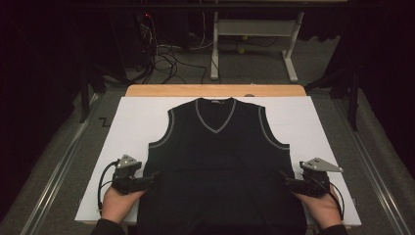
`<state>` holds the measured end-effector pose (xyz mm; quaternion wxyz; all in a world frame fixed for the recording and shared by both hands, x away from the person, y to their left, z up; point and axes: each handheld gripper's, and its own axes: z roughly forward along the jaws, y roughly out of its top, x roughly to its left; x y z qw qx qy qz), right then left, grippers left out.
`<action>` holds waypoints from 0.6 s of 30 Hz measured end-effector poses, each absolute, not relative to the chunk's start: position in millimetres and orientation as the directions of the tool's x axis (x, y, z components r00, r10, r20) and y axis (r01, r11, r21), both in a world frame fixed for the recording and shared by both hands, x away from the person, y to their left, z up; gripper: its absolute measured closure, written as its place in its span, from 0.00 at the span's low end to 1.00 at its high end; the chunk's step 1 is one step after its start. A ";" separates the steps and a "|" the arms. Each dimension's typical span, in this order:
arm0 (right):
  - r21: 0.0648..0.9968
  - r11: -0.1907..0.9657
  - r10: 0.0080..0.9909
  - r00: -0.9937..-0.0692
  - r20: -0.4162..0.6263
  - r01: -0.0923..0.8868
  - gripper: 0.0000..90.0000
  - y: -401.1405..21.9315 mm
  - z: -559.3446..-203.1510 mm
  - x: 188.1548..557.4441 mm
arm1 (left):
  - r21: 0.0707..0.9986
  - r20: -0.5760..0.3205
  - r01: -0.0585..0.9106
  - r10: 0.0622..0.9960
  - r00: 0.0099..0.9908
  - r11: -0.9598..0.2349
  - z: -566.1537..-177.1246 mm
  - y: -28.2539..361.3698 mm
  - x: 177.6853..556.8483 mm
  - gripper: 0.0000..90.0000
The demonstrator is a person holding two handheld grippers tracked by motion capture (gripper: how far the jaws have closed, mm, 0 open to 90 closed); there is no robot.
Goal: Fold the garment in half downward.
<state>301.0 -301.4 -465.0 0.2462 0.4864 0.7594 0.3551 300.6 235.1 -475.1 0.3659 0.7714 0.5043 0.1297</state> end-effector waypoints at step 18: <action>0.732 0.293 0.905 -0.426 -0.005 0.615 0.54 -295.8 -470.8 311.0 | 0.671 -0.098 0.678 0.870 0.482 -0.300 -478.3 228.0 299.3 0.56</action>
